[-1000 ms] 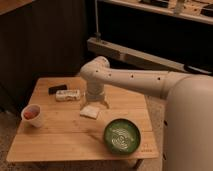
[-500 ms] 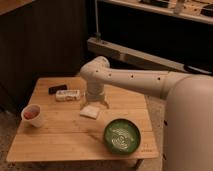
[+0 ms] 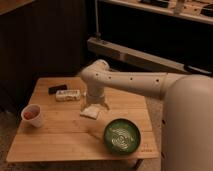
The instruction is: Place the white sponge in the ceramic bowl
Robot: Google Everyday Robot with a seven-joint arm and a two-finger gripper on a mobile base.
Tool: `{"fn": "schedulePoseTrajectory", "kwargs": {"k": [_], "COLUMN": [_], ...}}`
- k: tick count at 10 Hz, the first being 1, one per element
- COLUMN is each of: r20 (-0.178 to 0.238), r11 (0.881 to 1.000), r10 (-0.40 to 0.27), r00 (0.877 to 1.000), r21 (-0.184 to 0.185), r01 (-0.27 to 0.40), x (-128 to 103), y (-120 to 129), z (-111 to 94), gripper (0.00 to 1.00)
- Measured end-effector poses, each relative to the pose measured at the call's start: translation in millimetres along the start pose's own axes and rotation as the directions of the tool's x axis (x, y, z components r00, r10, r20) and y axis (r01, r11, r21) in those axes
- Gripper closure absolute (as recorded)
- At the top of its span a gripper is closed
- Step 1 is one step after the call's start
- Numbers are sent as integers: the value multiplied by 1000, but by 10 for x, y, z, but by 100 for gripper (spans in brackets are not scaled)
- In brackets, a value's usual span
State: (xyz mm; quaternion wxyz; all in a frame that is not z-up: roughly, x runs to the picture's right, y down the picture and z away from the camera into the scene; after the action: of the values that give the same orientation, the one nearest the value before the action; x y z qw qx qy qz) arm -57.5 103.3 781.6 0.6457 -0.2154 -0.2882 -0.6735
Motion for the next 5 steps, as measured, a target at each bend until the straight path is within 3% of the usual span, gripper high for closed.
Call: {"fn": "schedulePoseTrajectory", "kwargs": {"k": [5], "r20": [-4], "r11": [1000], "r10": [7], "r00": [1000], "r21": [-1], "r01": [-7], "x": [9], "y": [20], "z": [118], "gripper": [20]}}
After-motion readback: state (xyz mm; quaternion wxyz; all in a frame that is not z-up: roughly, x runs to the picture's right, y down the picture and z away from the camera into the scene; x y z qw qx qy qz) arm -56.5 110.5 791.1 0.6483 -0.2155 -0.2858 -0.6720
